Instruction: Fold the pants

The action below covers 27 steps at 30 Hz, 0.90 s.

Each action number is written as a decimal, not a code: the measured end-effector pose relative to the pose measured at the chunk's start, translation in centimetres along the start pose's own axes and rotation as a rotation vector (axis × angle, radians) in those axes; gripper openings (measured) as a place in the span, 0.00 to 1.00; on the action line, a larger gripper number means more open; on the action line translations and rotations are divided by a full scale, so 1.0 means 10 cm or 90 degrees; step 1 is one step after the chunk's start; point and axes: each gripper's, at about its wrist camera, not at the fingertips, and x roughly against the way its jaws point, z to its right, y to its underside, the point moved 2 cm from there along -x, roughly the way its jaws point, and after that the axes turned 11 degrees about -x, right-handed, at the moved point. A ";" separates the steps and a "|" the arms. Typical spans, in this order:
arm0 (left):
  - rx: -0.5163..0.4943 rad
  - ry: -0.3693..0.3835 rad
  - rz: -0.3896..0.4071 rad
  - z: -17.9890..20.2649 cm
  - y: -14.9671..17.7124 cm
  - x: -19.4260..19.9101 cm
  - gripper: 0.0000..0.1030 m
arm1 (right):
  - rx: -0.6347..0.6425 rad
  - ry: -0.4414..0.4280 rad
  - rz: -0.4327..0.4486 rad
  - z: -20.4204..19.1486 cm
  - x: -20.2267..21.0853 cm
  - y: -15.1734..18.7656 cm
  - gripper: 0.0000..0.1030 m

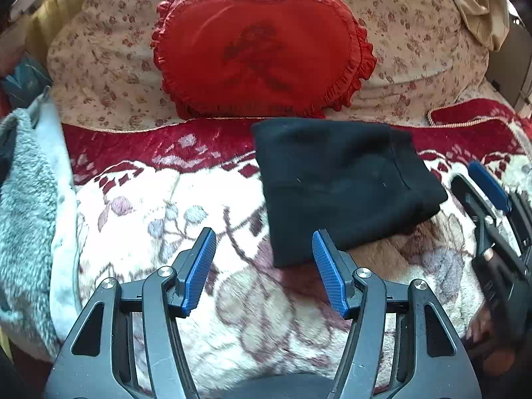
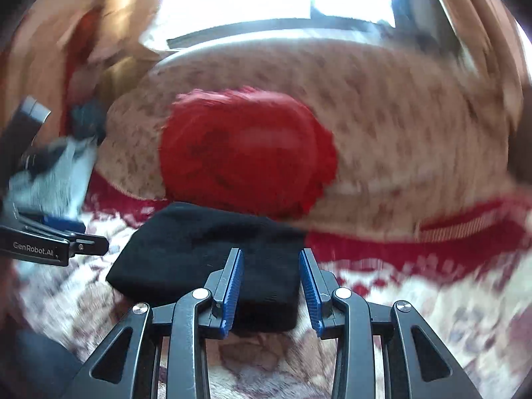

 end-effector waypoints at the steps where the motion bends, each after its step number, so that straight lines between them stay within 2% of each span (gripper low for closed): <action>1: -0.003 -0.010 -0.002 0.06 0.02 -0.02 0.59 | 0.035 -0.011 0.015 -0.13 0.01 0.01 0.32; 3: -0.011 -0.032 -0.007 0.11 0.00 -0.05 0.59 | 0.070 -0.016 0.014 -0.26 -0.05 0.04 0.32; 5: -0.005 -0.046 0.001 0.10 0.01 -0.02 0.59 | 0.062 -0.031 -0.038 -0.22 -0.20 0.11 0.32; 8: -0.002 -0.049 0.000 0.10 0.03 -0.01 0.59 | -0.003 -0.027 -0.184 -0.01 -0.60 0.35 0.33; 9: -0.001 -0.050 -0.001 0.10 0.03 -0.02 0.59 | -0.023 -0.038 -0.178 0.03 -0.61 0.37 0.35; 12: -0.006 -0.055 0.002 0.11 0.03 -0.01 0.59 | -0.011 -0.037 -0.174 -0.02 -0.57 0.37 0.37; 27: 0.005 -0.055 0.010 0.09 0.04 0.02 0.59 | -0.001 -0.032 -0.158 -0.03 -0.57 0.41 0.39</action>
